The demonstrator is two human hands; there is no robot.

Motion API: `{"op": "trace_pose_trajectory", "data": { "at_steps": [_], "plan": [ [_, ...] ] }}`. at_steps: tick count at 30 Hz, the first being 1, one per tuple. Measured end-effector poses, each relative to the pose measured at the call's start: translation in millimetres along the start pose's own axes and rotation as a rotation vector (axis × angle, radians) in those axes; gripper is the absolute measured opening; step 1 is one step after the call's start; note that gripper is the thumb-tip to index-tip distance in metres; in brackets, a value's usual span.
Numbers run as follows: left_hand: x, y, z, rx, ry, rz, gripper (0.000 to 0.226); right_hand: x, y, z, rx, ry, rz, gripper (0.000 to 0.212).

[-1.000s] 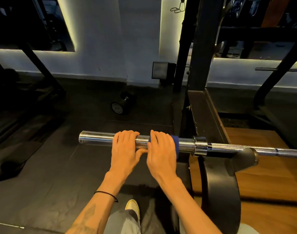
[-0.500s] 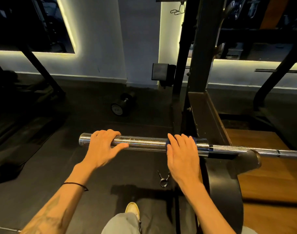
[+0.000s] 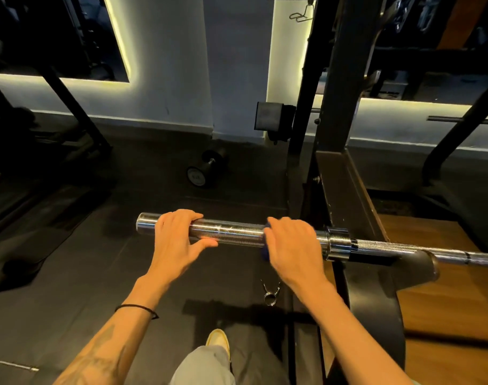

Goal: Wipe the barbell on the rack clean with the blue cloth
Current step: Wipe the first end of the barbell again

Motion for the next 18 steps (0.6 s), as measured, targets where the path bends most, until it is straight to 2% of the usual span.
{"op": "trace_pose_trajectory", "data": {
  "at_steps": [3, 6, 9, 11, 13, 15, 18],
  "plan": [
    [1, 1, -1, -0.024, 0.001, -0.016, 0.066, -21, 5, -11, 0.032, -0.139, -0.079, 0.016],
    [-1, 1, -5, -0.065, 0.016, 0.002, 0.067, -11, -2, -4, 0.054, -0.286, -0.03, 0.016],
    [-11, -2, -13, -0.159, 0.105, 0.136, 0.068, 34, -4, 24, 0.004, -0.259, 0.033, 0.016],
    [-14, -6, -16, -0.179, 0.171, 0.233, 0.064, 66, -11, 40, -0.048, -0.192, 0.122, 0.023],
    [-14, -7, -13, -0.136, 0.17, 0.286, 0.064, 78, -20, 46, -0.081, -0.126, 0.196, 0.035],
    [-11, -6, 0, -0.046, 0.073, 0.338, 0.076, 68, -21, 44, -0.08, -0.054, 0.195, 0.04],
    [1, -3, 27, 0.16, -0.071, 0.323, 0.094, 38, -19, 27, -0.016, -0.013, 0.125, 0.034]
  ]
}}
Point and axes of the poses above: each hand's wrist, its own z-axis towards the middle knuckle, its own y-axis out of the back of the hand, x = y × z, the point moved 9 cm from there along z, towards the middle knuckle, and after that the axes turned 11 degrees about y, right-handed, at the moved point
